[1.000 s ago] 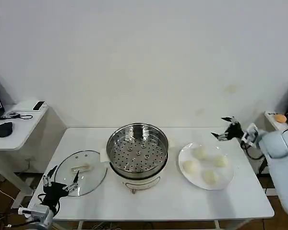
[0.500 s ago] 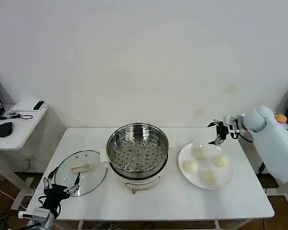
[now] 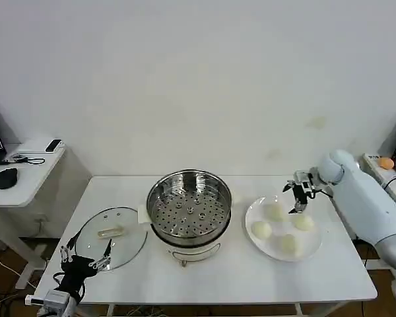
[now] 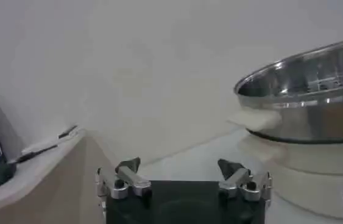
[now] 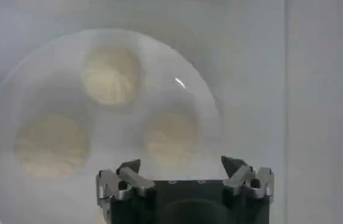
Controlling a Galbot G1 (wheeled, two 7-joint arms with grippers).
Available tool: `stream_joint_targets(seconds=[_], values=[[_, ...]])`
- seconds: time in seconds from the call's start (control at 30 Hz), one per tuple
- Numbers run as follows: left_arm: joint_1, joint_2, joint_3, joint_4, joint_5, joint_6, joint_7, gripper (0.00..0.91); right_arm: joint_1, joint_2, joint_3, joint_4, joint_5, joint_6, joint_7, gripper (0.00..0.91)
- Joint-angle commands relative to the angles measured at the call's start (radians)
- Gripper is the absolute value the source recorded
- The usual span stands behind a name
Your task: Take steamed baozi put them in steamer then cover it.
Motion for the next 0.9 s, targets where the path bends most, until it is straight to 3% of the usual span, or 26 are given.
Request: stream_joint_targets(seconds=[0.03, 0.17, 0.9], values=[[0.003, -0.004, 0.001, -0.004, 0.002, 0.001, 0.001, 0.907, -0.003, 0.026, -0.014, -0.037, -0.027, 0.012, 0.008, 0.907], [0.002, -0.002, 0.001, 0.002, 0.003, 0.001, 0.003, 0.907, -0.001, 0.053, -0.005, -0.071, -0.039, 0.01, 0.042, 0.907], [-0.002, 0.0, 0.002, 0.025, 0.01, 0.0, 0.005, 0.907, 0.001, 0.126, -0.007, -0.163, -0.068, 0.001, 0.098, 0.907]])
